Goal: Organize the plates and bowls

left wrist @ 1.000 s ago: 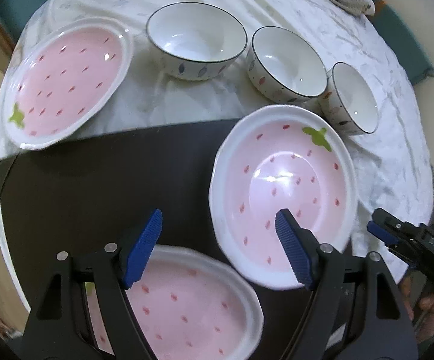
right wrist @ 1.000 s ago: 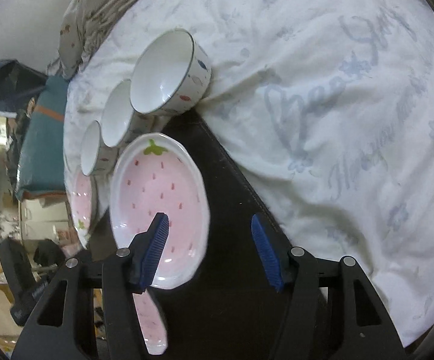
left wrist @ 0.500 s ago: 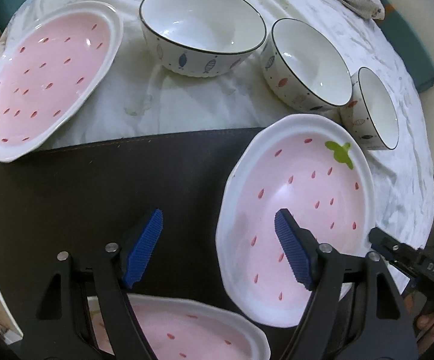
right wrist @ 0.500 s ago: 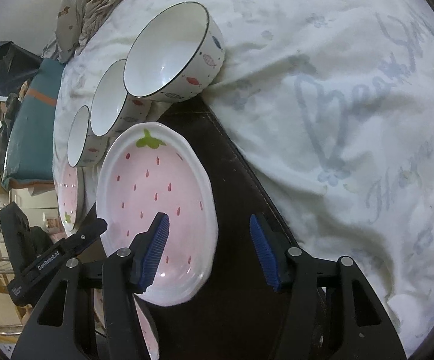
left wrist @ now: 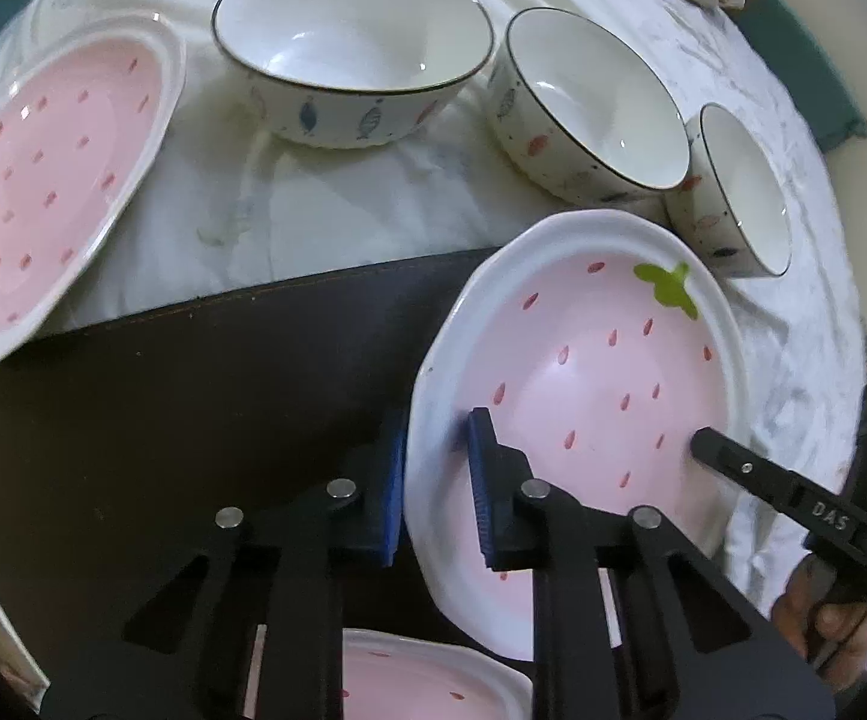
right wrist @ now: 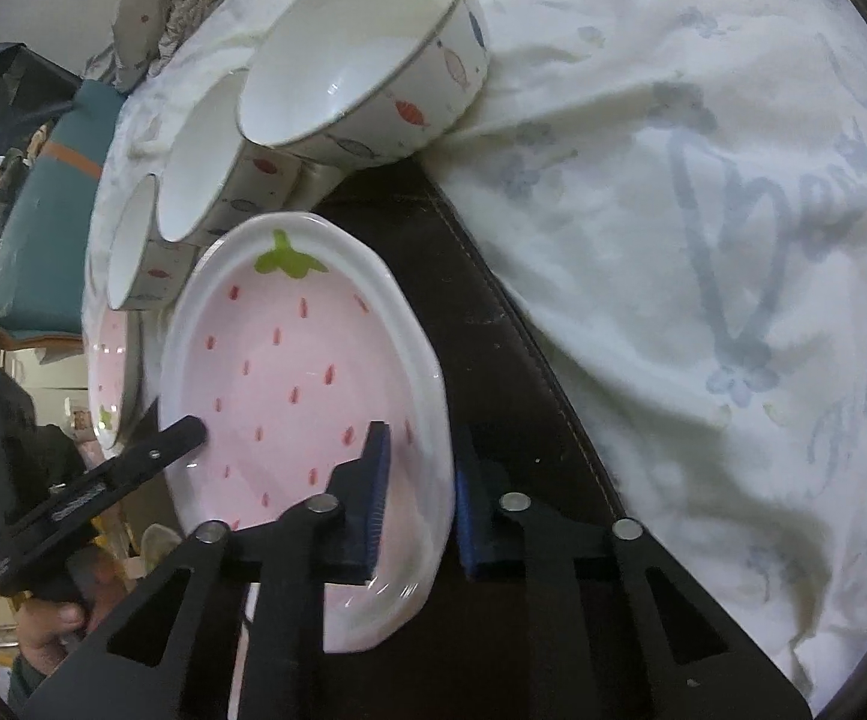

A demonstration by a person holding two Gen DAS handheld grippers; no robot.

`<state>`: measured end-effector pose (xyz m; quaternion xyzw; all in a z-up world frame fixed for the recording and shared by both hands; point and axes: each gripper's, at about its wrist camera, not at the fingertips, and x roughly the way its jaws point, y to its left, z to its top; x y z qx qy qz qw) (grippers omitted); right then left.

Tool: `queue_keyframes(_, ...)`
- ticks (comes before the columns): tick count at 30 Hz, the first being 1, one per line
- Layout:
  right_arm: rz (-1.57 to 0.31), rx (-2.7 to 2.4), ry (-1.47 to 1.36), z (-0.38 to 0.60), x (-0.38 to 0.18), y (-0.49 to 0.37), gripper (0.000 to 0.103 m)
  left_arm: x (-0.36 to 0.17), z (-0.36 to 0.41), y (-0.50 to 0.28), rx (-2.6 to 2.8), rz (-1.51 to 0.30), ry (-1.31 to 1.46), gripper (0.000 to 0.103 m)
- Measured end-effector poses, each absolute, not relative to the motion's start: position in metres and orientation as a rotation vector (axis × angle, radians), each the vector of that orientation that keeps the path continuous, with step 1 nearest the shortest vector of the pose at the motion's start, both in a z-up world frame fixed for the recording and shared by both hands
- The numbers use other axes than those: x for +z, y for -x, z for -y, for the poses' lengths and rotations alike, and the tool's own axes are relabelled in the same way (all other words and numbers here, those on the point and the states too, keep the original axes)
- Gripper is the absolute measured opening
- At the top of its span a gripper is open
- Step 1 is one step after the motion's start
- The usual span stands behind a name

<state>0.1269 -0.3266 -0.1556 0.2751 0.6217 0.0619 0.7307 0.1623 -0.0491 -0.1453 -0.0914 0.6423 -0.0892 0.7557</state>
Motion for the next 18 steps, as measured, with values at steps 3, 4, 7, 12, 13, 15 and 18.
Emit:
queue_keyframes(3,-1.361,0.133,-0.577,0.324,-0.154,-0.127,0.019,-0.141,0.053,-0.16,-0.174,-1.397,0.181,0.017)
queue_keyframes(4,-1.356,0.132,-0.567,0.324,-0.153,-0.127,0.019,-0.139,0.054,-0.159,-0.17,-1.392,0.179,0.015)
queue_keyframes(7,-1.346,0.14,-0.536,0.321,-0.15,-0.126,0.019,-0.123,0.055,-0.152,-0.166,-1.361,0.152,0.012)
queue_keyframes(12,-1.289,0.177,-0.544,0.321,-0.129,-0.121,0.014,-0.096,0.043,-0.141,-0.165,-1.328,0.158,0.012)
queue_keyframes(13,-1.274,0.19,-0.555,0.321,-0.122,-0.119,0.012,-0.087,0.04,-0.135,-0.167,-1.305,0.154,0.012)
queue_keyframes(15,-1.239,0.216,-0.551,0.318,-0.105,-0.113,0.013,-0.073,0.037,-0.128,-0.169,-1.271,0.156,0.012)
queue_keyframes(18,-1.183,0.264,-0.514,0.309,-0.078,-0.1,0.012,-0.051,0.027,-0.113,-0.177,-1.238,0.161,0.012)
